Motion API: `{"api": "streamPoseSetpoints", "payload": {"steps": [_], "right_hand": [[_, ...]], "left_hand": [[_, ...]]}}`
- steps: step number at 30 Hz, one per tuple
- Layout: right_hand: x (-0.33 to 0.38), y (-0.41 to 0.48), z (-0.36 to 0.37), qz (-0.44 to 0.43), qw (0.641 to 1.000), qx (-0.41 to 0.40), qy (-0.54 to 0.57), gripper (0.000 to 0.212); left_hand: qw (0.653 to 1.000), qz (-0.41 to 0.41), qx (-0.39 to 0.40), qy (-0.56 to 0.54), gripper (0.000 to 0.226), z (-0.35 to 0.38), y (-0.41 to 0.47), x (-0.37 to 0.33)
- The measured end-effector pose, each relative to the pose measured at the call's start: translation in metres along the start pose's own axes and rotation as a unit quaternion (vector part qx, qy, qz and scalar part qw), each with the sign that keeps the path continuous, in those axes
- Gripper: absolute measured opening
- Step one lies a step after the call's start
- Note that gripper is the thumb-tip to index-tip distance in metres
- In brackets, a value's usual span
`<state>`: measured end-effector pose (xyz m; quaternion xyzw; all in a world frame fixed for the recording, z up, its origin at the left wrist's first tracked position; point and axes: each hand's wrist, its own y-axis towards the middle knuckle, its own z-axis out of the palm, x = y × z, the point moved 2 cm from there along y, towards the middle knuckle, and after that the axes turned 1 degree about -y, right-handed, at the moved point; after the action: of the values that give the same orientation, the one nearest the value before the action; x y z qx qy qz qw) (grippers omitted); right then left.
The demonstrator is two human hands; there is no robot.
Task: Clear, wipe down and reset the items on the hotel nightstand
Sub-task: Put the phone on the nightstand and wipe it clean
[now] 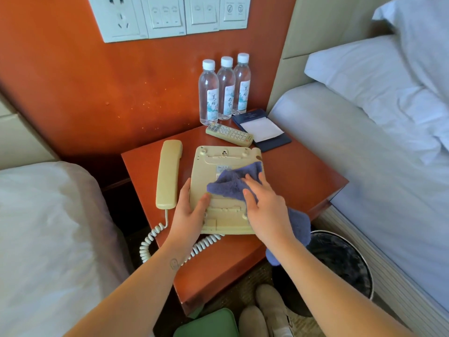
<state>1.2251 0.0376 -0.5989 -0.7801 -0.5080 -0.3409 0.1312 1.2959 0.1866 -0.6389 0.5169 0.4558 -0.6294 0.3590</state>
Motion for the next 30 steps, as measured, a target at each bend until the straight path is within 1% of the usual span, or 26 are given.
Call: {"api": "streamPoseSetpoints", "payload": {"steps": [3, 5, 8, 10, 12, 14, 19, 22, 24, 26, 28, 30], "right_hand": [[-0.006, -0.001, 0.003, -0.004, 1.0, -0.002, -0.015, 0.038], [-0.008, 0.03, 0.003, 0.031, 0.998, -0.001, -0.05, 0.039], [-0.014, 0.091, 0.002, 0.082, 0.992, 0.035, -0.093, 0.042], [-0.016, 0.11, 0.004, 0.084, 0.99, 0.062, -0.093, 0.044], [-0.015, 0.103, 0.006, 0.082, 0.99, 0.064, -0.092, 0.043], [-0.012, 0.078, 0.002, 0.073, 0.993, 0.049, -0.085, 0.042], [-0.009, 0.005, -0.003, 0.016, 0.997, 0.05, -0.049, 0.043], [-0.002, -0.021, 0.005, -0.024, 0.997, 0.046, -0.057, 0.041], [0.003, -0.018, 0.007, -0.028, 0.997, 0.04, -0.058, 0.04], [0.009, 0.003, 0.006, -0.007, 0.997, 0.043, -0.06, 0.04], [0.017, 0.03, 0.013, 0.006, 0.997, 0.053, -0.057, 0.04], [0.032, 0.045, 0.029, -0.02, 0.994, 0.089, -0.061, 0.042]], "left_hand": [[1.0, -0.005, 0.006, -0.002, 0.054, 0.0, -0.001, -0.001], [1.0, -0.011, 0.011, -0.005, 0.055, 0.0, -0.001, -0.001], [1.0, -0.01, 0.018, -0.008, 0.056, -0.001, 0.001, 0.001], [1.0, -0.005, 0.017, -0.01, 0.056, -0.002, 0.002, 0.001], [1.0, 0.0, 0.02, -0.012, 0.057, -0.001, 0.002, 0.002], [1.0, 0.004, 0.024, -0.009, 0.058, -0.001, 0.001, 0.001], [0.999, 0.013, 0.032, -0.008, 0.056, 0.0, 0.001, 0.001], [0.999, 0.02, 0.041, -0.015, 0.051, -0.001, -0.001, 0.001], [0.999, 0.002, 0.046, -0.021, 0.053, -0.004, 0.001, 0.002], [0.997, -0.029, 0.049, -0.046, 0.054, -0.008, 0.003, 0.002], [0.994, -0.046, 0.047, -0.09, 0.048, -0.01, 0.005, 0.003], [0.989, -0.051, 0.035, -0.134, 0.041, -0.01, 0.005, 0.0]]}}
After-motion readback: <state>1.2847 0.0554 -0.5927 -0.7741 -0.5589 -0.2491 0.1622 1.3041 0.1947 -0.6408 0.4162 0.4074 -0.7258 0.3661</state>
